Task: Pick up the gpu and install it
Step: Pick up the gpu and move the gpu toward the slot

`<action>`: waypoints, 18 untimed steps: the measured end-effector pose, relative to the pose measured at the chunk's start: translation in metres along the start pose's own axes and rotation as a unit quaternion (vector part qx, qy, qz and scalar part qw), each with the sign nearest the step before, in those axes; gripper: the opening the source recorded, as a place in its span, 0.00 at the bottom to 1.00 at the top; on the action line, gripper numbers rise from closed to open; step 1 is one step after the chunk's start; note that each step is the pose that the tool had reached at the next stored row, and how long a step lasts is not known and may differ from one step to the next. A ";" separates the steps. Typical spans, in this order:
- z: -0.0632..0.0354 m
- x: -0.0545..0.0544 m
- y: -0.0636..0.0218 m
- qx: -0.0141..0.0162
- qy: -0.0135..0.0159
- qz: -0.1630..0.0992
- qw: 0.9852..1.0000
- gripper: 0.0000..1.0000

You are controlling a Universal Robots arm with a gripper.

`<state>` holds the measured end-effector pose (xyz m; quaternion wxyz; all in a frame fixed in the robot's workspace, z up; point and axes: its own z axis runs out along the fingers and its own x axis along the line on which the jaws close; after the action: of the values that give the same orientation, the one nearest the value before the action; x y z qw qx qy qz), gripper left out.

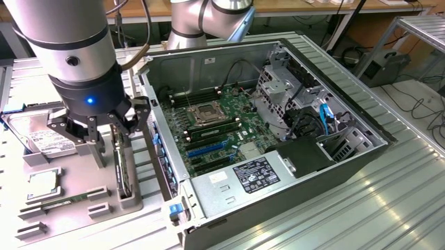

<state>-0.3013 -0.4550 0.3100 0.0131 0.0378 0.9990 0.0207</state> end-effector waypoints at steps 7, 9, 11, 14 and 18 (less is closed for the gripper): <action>0.0032 0.000 -0.0001 0.000 0.000 0.000 1.000 0.48; 0.0049 0.000 -0.0002 0.000 0.000 0.000 1.000 0.48; 0.0060 0.000 -0.0003 0.000 0.000 0.000 1.000 0.48; 0.0076 0.000 -0.0003 0.000 0.000 0.000 1.000 0.48; 0.0099 0.000 -0.0004 0.000 0.000 0.000 1.000 0.48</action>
<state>-0.3014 -0.4549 0.3001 0.0131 0.0379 0.9990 0.0206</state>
